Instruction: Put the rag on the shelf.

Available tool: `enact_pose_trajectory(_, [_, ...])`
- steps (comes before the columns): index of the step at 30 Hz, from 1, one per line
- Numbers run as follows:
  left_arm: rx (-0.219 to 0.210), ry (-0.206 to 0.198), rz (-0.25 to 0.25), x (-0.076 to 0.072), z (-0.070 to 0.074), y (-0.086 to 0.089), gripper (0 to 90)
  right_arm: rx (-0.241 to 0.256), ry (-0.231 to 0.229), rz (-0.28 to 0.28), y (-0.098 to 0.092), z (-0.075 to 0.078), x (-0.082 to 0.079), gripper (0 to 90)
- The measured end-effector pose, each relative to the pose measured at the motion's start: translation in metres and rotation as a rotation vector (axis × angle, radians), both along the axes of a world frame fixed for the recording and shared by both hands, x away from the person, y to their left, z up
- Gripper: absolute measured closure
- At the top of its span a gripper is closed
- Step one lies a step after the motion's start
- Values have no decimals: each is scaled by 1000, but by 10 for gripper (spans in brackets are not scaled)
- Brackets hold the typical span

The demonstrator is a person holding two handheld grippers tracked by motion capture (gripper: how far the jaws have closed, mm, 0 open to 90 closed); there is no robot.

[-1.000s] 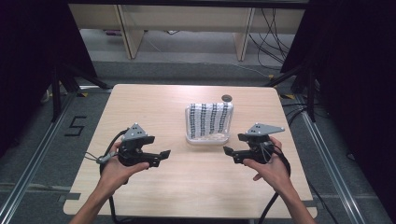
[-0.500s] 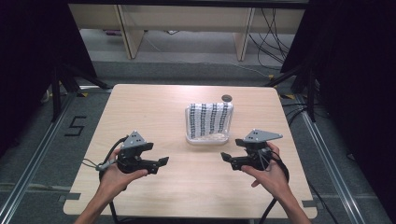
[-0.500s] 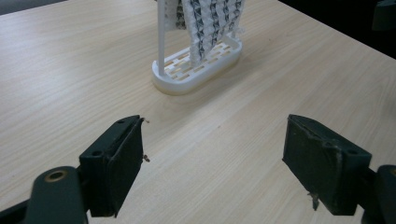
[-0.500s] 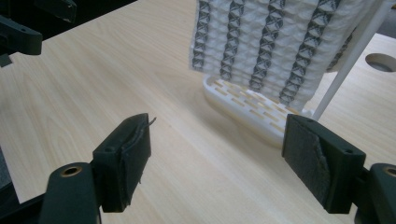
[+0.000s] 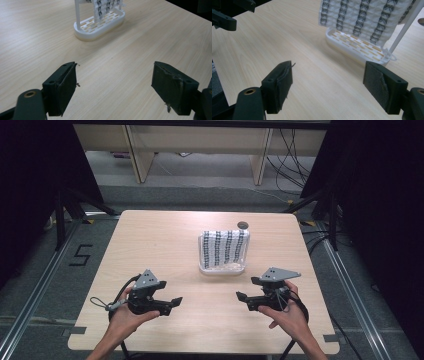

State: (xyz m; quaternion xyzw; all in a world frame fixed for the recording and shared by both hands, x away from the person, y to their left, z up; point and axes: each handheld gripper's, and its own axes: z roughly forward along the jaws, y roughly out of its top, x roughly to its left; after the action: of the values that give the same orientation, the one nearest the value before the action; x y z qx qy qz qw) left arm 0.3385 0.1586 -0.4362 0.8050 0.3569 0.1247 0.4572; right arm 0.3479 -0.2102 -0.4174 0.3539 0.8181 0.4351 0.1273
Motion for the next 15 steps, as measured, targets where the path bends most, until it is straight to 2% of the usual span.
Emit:
enact_pose_trajectory(1, [9,-4,5,-1,-2,0,194,20,21,-5,1,-2,-2,248])
enact_pose_trajectory(2, [6,-1,-1,-1,-4,0,195,1,13,-7,0,-3,-2,248])
enact_pose_trajectory(3, [35,-3,-13,-2,-4,2,194,9,7,-1,-1,-5,-2,248])
enact_pose_trajectory(4, [27,-1,-9,-3,-6,1,195,0,11,-9,-2,-7,-4,247])
enact_pose_trajectory(5, [1,-1,2,-4,-9,-1,195,0,11,-9,-2,-7,-4,247])
enact_pose_trajectory(7, [29,-2,-14,-5,-12,1,194,11,35,-9,-2,-9,-6,248])
enact_pose_trajectory(8, [30,-1,-12,-7,-13,1,195,-3,11,-2,-4,-11,-5,248])
enact_pose_trajectory(9, [17,1,-10,-7,-15,0,194,7,37,-17,-3,-12,-8,247])
enact_pose_trajectory(10, [12,1,0,-9,-17,0,195,1,23,6,-5,-14,-6,247])
enact_pose_trajectory(11, [8,0,-4,-10,-19,0,194,1,25,-11,-5,-16,-8,248])
enact_pose_trajectory(12, [28,-2,-10,-11,-20,2,195,3,29,-2,-5,-17,-8,247])
enact_pose_trajectory(13, [12,1,-4,-12,-21,1,195,4,35,-13,-5,-20,-10,247])
enact_pose_trajectory(14, [34,2,-21,-12,-21,3,195,4,35,-13,-5,-20,-10,247])
enact_pose_trajectory(15, [9,4,-6,-14,-24,1,195,4,42,-11,-6,-20,-11,247])
